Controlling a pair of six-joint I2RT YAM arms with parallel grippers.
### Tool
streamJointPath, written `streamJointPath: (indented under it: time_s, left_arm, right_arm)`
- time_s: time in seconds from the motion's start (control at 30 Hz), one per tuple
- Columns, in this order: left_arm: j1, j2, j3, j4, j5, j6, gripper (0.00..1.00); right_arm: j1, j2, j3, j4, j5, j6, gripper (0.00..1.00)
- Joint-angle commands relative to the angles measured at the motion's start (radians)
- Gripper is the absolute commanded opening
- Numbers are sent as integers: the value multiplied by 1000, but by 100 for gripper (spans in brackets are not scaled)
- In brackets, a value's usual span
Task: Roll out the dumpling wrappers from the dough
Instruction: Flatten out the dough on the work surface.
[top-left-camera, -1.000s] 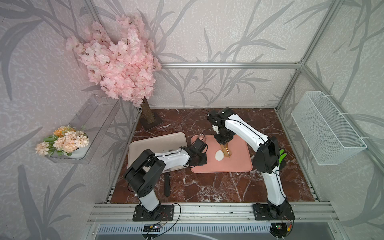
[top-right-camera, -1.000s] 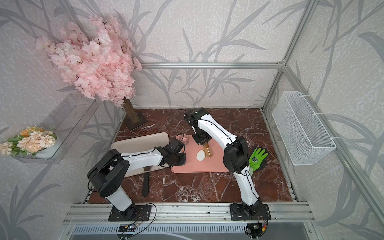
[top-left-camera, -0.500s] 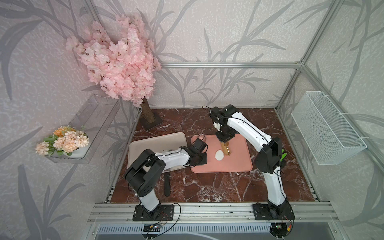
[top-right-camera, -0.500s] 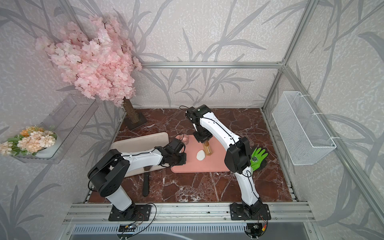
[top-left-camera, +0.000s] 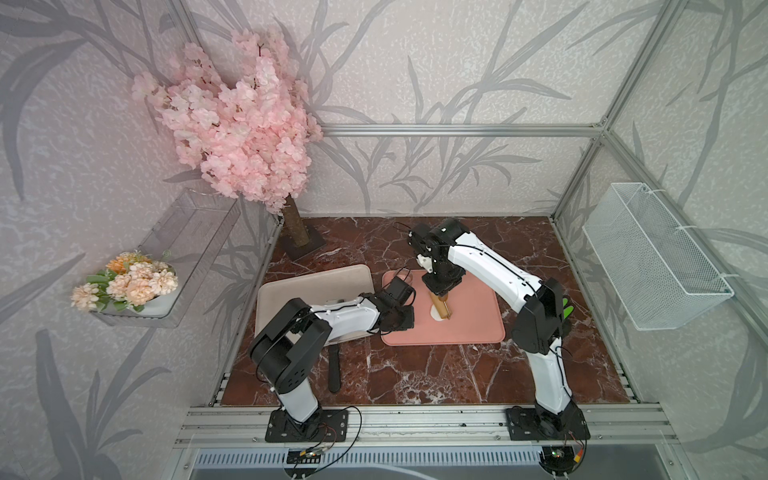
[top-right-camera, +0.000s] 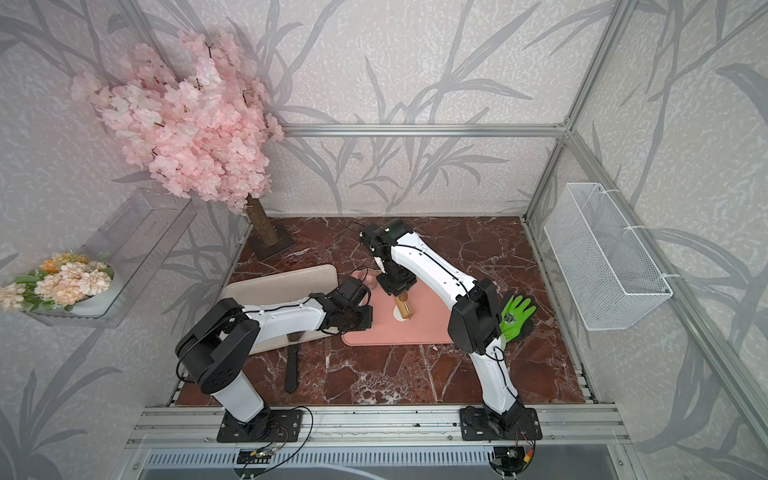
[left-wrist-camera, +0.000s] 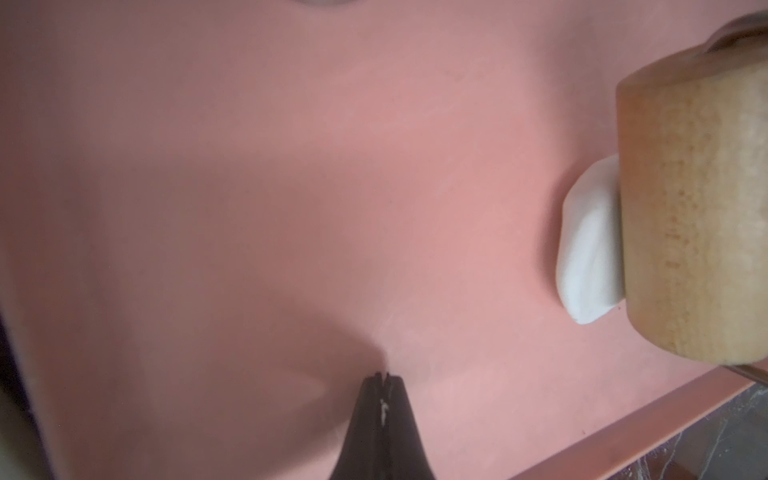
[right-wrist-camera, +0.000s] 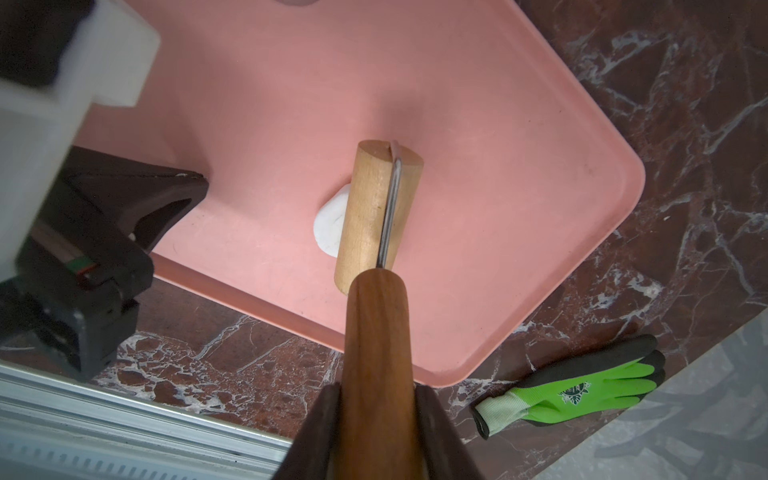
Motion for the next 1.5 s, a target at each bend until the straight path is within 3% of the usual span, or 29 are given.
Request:
streamJointPath:
  time_s: [0.0, 0.37, 0.83, 1.2, 1.47]
  left_arm:
    - [-9, 57, -44, -103, -3, 0, 0]
    - [-9, 68, -37, -104, 0, 3, 0]
    - [-10, 71, -36, -110, 4, 5, 0]
    - [-13, 65, -46, -101, -2, 1, 0]
    - [-14, 68, -40, -103, -3, 5, 0]
  right_arm:
    - [-9, 64, -96, 29, -54, -1, 0]
    - [-46, 82, -215, 96, -96, -3, 0]
    - [-61, -86, 5, -56, -54, 6, 0]
    - [-60, 15, 29, -72, 12, -23, 0]
    - [-61, 109, 18, -39, -40, -41, 0]
